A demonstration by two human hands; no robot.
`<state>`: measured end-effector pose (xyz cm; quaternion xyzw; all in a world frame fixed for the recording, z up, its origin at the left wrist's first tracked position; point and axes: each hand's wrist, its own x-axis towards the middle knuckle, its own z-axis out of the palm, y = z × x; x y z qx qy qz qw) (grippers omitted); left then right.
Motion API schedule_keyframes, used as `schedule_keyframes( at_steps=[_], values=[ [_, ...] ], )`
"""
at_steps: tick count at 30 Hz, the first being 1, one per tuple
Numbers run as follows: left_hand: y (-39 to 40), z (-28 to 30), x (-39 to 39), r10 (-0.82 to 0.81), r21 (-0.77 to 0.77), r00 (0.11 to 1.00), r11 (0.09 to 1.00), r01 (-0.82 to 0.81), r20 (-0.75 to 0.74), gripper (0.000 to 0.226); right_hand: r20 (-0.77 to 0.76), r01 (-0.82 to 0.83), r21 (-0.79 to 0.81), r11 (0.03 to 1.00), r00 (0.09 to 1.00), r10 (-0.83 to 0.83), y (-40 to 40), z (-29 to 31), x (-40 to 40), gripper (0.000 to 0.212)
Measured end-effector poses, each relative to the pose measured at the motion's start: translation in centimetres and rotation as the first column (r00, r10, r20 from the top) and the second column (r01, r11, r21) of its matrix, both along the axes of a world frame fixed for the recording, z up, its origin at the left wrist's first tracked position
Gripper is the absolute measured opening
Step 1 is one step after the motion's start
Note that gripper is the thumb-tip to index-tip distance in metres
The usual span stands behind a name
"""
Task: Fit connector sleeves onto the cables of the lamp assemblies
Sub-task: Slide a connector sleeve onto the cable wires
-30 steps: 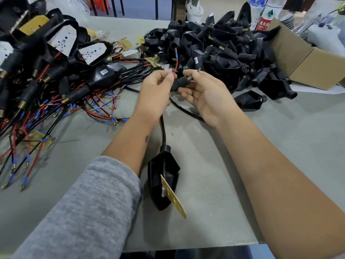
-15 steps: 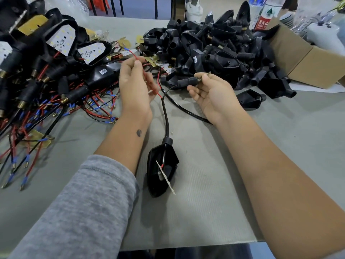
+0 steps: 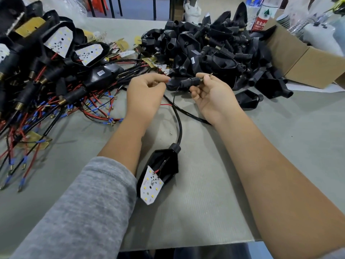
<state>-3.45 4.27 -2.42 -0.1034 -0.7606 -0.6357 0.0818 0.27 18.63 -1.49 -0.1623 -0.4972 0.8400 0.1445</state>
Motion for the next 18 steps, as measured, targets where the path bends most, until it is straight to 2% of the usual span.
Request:
schedule_keyframes(
  at_steps=[4, 10, 18],
  values=[
    [0.31, 0.32, 0.87, -0.045, -0.11, 0.998, 0.993, 0.04, -0.048, 0.029, -0.007, 0.0, 0.005, 1.0, 1.0, 0.0, -0.17, 0.11, 0.07, 0.032],
    [0.32, 0.44, 1.23, -0.042, -0.116, 0.996, 0.993, 0.033, -0.075, 0.012, -0.03, -0.006, 0.004, 1.0, 1.0, 0.006, -0.21, 0.01, 0.05, 0.032],
    [0.18, -0.13, 0.55, -0.014, -0.133, 0.998, 0.991, 0.005, -0.067, 0.017, -0.063, -0.009, 0.038, 0.999, 0.998, 0.012, -0.03, -0.12, 0.06, 0.03]
  ],
)
